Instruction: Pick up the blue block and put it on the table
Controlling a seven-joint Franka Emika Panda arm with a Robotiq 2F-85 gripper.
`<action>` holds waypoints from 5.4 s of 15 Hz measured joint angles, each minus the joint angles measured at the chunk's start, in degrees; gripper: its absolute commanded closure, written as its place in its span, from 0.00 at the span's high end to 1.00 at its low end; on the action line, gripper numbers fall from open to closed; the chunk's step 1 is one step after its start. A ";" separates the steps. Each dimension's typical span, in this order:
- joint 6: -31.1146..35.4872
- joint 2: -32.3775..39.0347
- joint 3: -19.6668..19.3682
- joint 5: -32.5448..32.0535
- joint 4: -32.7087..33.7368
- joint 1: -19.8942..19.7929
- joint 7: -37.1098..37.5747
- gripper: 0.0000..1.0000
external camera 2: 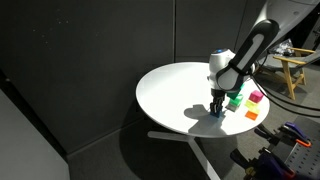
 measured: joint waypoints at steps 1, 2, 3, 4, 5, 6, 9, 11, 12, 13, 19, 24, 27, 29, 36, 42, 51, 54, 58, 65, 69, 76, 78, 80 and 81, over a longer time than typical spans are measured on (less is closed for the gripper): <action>-0.05 0.11 -0.08 0.01 0.00 -0.08 0.48 0.26; -0.14 0.21 -0.17 0.06 0.00 -0.14 0.82 0.26; -0.28 0.30 -0.18 0.10 0.01 -0.24 1.16 0.26; -0.38 0.40 -0.19 0.20 0.01 -0.34 1.49 0.26; -0.45 0.54 -0.19 0.40 0.01 -0.44 1.64 0.26; -0.47 0.67 -0.19 0.72 0.02 -0.53 1.65 0.26; -0.47 0.98 -0.19 1.55 0.02 -0.78 1.65 0.26; -0.44 1.04 -0.16 1.91 0.02 -0.95 1.65 0.26; -0.42 1.06 -0.11 2.16 0.02 -1.09 1.65 0.26; -0.39 1.07 -0.06 2.33 0.02 -1.24 1.65 0.26; 0.22 1.30 0.49 3.33 0.02 -2.32 1.62 0.26; 0.62 1.38 0.65 3.39 0.02 -2.56 1.62 0.75; 0.70 1.41 0.65 3.39 0.02 -2.56 1.62 0.90; 0.73 1.42 0.64 3.39 0.02 -2.56 1.62 1.00; 0.73 1.29 0.54 3.39 0.00 -2.56 1.62 1.00; 0.30 -0.44 0.32 3.39 -0.35 -2.58 1.61 1.00; -1.80 -9.73 0.37 3.39 -4.44 -2.68 1.43 1.00; -5.97 -14.08 0.36 3.38 -5.97 -2.68 1.43 1.00; -12.40 -19.60 0.34 3.20 -7.69 -2.68 1.43 1.00; -19.52 -28.92 0.33 1.94 -11.24 -2.68 1.60 1.00; -20.94 -33.13 0.39 1.94 -13.23 -2.68 1.73 1.00; -20.64 -39.04 0.56 1.94 -15.91 -2.73 3.12 1.00; -19.83 -40.68 0.64 1.94 -16.50 -2.77 3.47 1.00; -18.72 -42.32 0.68 2.09 -17.29 -2.77 3.52 1.00; -18.13 -43.04 0.71 2.26 -17.66 -2.77 3.52 1.00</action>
